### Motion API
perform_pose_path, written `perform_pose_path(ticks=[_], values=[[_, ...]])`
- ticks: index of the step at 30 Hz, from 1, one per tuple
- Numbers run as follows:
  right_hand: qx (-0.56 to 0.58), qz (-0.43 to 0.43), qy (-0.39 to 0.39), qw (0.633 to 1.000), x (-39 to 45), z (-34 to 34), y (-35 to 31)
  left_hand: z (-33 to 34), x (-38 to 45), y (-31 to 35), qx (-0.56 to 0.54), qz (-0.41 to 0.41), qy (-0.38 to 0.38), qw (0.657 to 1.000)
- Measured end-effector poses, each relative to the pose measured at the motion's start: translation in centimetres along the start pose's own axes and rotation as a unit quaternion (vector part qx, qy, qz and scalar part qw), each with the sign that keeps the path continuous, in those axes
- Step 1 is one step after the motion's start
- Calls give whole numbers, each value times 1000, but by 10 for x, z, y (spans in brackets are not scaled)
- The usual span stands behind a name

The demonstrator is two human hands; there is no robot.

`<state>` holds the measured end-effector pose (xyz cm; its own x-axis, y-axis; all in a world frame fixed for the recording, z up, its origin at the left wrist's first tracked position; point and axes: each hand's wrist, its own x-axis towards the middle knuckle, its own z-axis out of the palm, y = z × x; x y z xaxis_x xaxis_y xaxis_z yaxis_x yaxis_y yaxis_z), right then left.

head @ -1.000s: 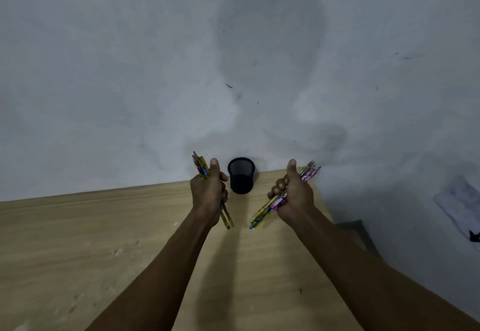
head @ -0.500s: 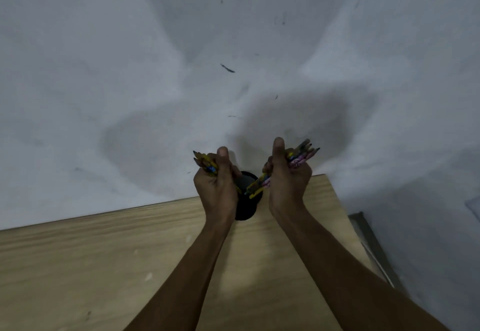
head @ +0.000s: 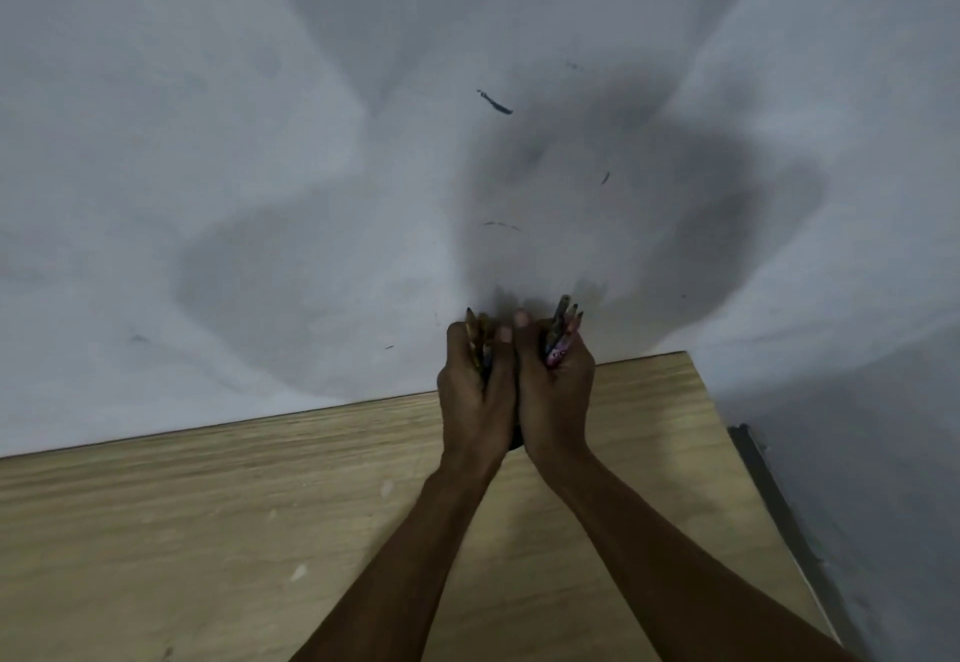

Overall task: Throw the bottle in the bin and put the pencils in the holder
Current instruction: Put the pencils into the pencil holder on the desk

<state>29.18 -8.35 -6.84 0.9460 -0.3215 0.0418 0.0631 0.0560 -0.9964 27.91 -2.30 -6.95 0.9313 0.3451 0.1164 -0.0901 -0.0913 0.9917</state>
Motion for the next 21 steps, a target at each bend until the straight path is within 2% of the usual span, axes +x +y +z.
perform_pose_path(ticks=[7, 12, 15, 21], values=[[13, 16, 14, 1000, 5, -2, -5, -2, 0, 1, -55, -42, -11, 998], [-2, 20, 6, 1000, 8, -6, -5, -1, -2, 3, -49, -38, 36, 997], [-23, 17, -18, 999, 10, -10, -4, 2, -4, 3, -50, -44, 50, 997], [-32, -4, -98, 995, 7, -15, -8, 9, -11, 0, -36, -2, 61, 997]])
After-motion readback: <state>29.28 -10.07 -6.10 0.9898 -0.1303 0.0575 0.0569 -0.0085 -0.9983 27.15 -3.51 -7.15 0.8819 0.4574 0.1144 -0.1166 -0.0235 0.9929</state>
